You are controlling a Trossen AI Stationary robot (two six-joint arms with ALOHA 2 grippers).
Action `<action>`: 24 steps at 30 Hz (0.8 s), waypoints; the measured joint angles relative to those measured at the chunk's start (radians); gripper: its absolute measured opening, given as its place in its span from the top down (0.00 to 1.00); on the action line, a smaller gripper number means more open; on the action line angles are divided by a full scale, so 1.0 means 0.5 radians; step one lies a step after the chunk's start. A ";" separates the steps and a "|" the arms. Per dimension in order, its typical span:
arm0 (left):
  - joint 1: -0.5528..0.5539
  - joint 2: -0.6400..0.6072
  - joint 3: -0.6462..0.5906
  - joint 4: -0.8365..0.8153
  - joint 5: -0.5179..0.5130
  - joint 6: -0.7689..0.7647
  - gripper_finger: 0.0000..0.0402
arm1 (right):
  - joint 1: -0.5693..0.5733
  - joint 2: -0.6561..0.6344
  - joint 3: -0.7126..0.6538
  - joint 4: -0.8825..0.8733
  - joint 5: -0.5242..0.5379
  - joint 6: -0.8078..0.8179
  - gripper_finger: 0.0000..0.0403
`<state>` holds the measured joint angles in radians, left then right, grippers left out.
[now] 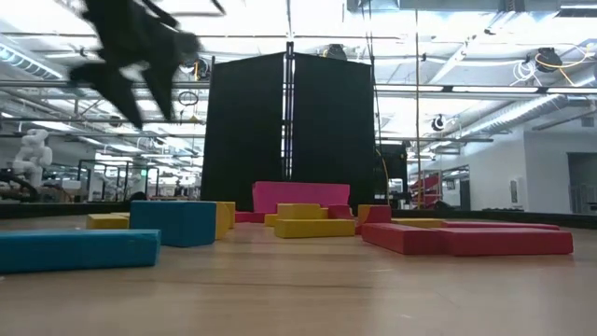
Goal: Sort blocks
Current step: Put the blue block into the green bin
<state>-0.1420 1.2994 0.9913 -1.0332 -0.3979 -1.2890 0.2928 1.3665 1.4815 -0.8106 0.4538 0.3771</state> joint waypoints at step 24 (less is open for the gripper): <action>0.395 0.752 0.000 0.369 0.331 0.405 0.36 | 0.070 -0.022 0.001 -0.239 -0.029 0.187 0.24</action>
<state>0.0557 1.6753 0.9913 -0.8486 -0.2325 -1.0867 0.3278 1.3556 1.4818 -0.9302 0.4393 0.4706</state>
